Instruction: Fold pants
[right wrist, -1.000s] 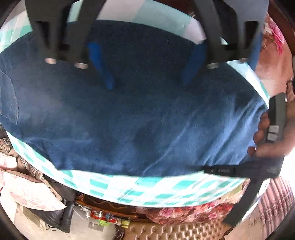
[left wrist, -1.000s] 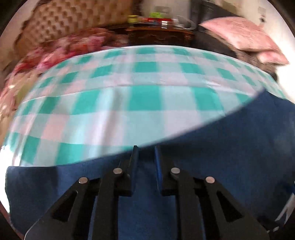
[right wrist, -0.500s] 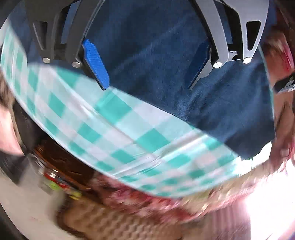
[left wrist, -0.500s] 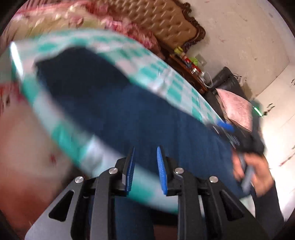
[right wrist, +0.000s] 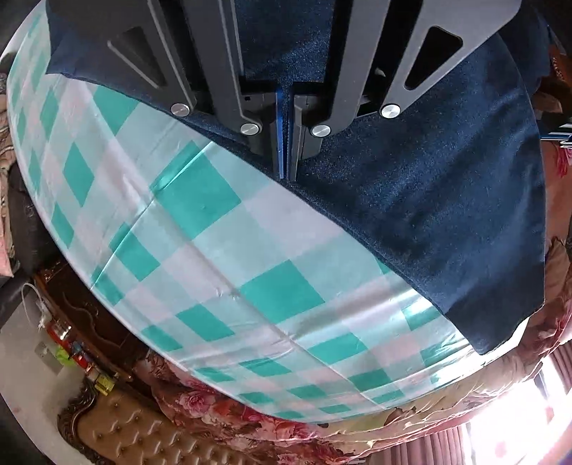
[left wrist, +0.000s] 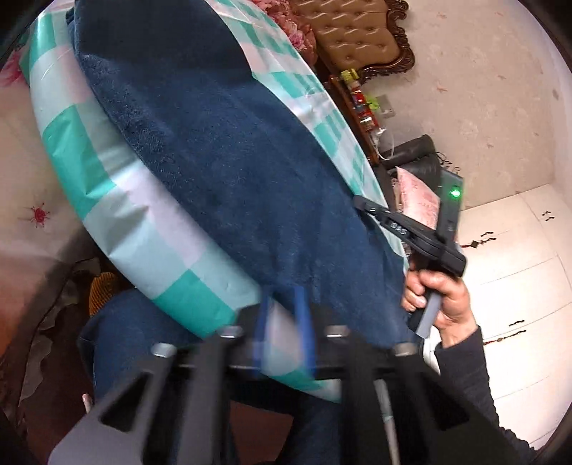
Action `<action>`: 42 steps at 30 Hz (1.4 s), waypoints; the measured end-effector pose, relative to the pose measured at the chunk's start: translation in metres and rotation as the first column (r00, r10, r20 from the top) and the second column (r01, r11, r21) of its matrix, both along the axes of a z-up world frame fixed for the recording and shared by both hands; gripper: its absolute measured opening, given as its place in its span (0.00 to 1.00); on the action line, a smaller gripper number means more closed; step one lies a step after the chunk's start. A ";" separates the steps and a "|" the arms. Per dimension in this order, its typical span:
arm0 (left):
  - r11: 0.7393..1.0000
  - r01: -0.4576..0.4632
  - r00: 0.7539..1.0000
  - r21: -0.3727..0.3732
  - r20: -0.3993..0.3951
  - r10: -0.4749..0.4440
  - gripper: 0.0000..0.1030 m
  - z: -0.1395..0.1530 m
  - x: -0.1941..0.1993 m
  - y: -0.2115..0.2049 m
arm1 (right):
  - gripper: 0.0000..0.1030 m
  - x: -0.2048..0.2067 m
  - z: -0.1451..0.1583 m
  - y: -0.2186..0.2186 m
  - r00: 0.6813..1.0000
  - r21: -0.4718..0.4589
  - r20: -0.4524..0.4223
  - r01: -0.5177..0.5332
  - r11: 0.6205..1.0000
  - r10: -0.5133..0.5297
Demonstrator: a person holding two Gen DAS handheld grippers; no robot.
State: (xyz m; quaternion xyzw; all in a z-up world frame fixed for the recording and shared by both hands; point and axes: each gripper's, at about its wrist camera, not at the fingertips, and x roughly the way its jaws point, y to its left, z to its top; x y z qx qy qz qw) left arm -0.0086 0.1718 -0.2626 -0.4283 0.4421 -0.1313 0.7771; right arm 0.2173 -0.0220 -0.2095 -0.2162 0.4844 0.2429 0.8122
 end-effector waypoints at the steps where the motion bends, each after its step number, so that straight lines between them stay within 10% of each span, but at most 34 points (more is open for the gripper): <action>1: 1.000 -0.010 1.000 0.006 -0.001 0.010 0.00 0.002 0.001 0.001 | 0.00 0.001 0.003 0.000 1.000 0.008 0.007 0.005 1.000 -0.005; 11: 0.998 -0.021 1.000 0.053 0.016 0.020 0.00 0.009 0.005 0.004 | 0.00 0.015 0.009 -0.006 0.998 0.054 -0.001 0.058 0.997 -0.058; 14: 0.999 -0.019 1.000 0.037 0.011 0.018 0.16 0.008 0.005 0.003 | 0.00 0.019 0.004 -0.007 0.998 0.058 -0.019 0.065 0.996 -0.064; 26: 0.992 -0.078 0.997 0.097 0.017 0.077 0.08 0.015 -0.003 0.020 | 0.00 0.017 -0.008 -0.003 0.998 0.024 -0.007 0.067 0.997 -0.067; 36: 0.890 -0.426 0.904 0.163 0.099 0.415 0.19 0.038 -0.007 0.146 | 0.00 0.015 -0.010 -0.007 0.993 0.047 0.010 0.113 0.992 -0.114; 42: 0.876 -0.438 0.898 0.201 0.065 0.435 0.19 0.033 0.023 0.192 | 0.00 0.013 -0.010 -0.004 0.992 0.025 0.028 0.120 0.992 -0.121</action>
